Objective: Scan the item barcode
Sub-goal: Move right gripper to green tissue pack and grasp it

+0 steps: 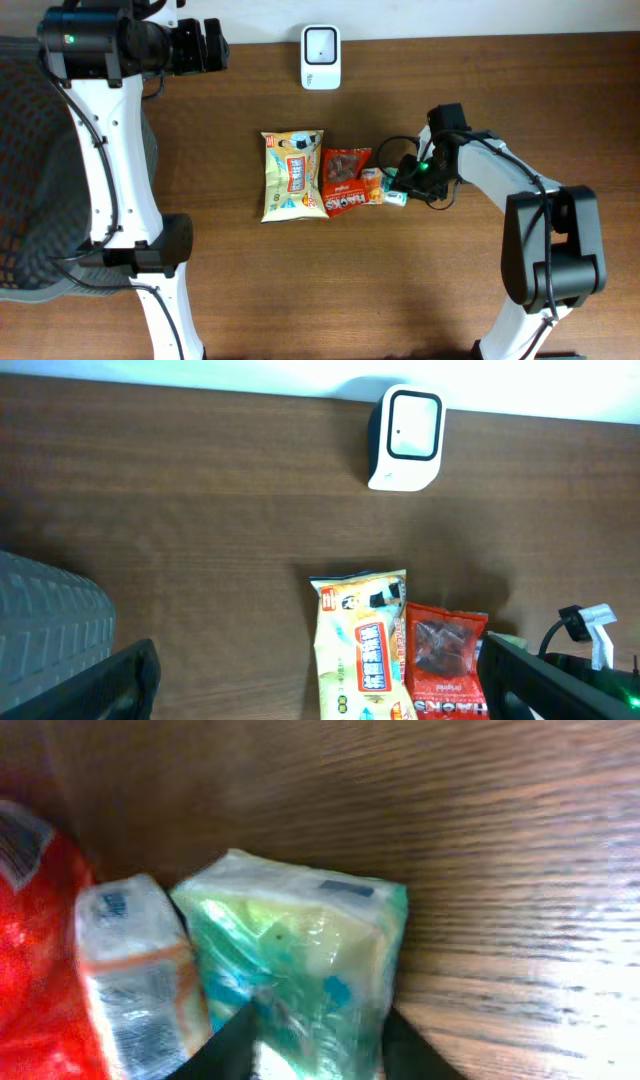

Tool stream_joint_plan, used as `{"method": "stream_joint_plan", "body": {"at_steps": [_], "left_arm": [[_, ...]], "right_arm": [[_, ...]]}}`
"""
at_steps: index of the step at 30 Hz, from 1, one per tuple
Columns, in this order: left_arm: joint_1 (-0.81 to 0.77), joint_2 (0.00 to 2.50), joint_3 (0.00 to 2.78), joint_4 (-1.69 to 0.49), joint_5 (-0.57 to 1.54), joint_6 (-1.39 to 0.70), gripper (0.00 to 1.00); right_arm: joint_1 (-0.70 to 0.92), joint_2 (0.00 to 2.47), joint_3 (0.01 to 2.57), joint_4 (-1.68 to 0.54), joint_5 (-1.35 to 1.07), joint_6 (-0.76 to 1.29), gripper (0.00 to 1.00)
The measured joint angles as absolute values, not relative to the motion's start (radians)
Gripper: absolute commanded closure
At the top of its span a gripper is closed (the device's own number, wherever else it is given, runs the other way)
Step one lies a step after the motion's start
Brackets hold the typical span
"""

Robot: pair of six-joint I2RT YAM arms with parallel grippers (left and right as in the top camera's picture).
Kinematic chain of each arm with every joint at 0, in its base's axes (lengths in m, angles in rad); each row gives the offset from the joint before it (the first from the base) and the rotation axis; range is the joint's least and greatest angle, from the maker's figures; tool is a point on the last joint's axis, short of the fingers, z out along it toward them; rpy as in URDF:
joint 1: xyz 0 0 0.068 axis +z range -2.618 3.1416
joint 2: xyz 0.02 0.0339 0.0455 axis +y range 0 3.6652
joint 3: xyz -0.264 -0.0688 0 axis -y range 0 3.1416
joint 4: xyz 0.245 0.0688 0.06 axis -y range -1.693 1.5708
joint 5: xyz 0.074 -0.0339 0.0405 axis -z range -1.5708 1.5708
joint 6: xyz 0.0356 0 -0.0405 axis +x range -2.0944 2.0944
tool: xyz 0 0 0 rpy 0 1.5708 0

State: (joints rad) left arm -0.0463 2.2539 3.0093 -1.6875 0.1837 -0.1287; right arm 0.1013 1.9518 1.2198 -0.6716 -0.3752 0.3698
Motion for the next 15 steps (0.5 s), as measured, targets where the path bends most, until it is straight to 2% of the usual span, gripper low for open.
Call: {"method": "stream_joint_plan", "body": {"at_steps": [4, 6, 8, 9, 12, 14, 15], "left_arm": [[-0.046, 2.254, 3.009, -1.687, 0.184, -0.129, 0.01], [-0.046, 2.254, 3.009, -1.688, 0.184, -0.129, 0.01], [-0.046, 2.254, 3.009, -1.687, 0.184, -0.129, 0.01], [-0.046, 2.254, 3.009, -1.688, 0.184, -0.129, 0.01], [-0.046, 2.254, 3.009, -1.687, 0.184, -0.129, 0.01], [-0.046, 2.254, 3.009, -1.687, 0.184, -0.129, 0.01], [-0.045, 2.254, 3.009, -1.687, 0.184, -0.129, 0.01]], "right_arm": [[0.099, 1.944, 1.225, -0.707, -0.359, 0.371, 0.83], [0.086, 1.945, 1.291, -0.885, -0.280, 0.369, 0.81], [0.065, 1.946, 1.434, -1.002, -0.179, 0.353, 0.62], [0.063, 1.946, 1.465, -1.038, -0.167, 0.340, 0.56], [0.063, 1.944, 1.501, -1.064, -0.144, 0.308, 0.31], [0.063, 1.944, 1.500, -1.062, -0.135, 0.299, 0.29], [0.063, 1.944, 1.486, -1.042, -0.091, 0.295, 0.24]]}}
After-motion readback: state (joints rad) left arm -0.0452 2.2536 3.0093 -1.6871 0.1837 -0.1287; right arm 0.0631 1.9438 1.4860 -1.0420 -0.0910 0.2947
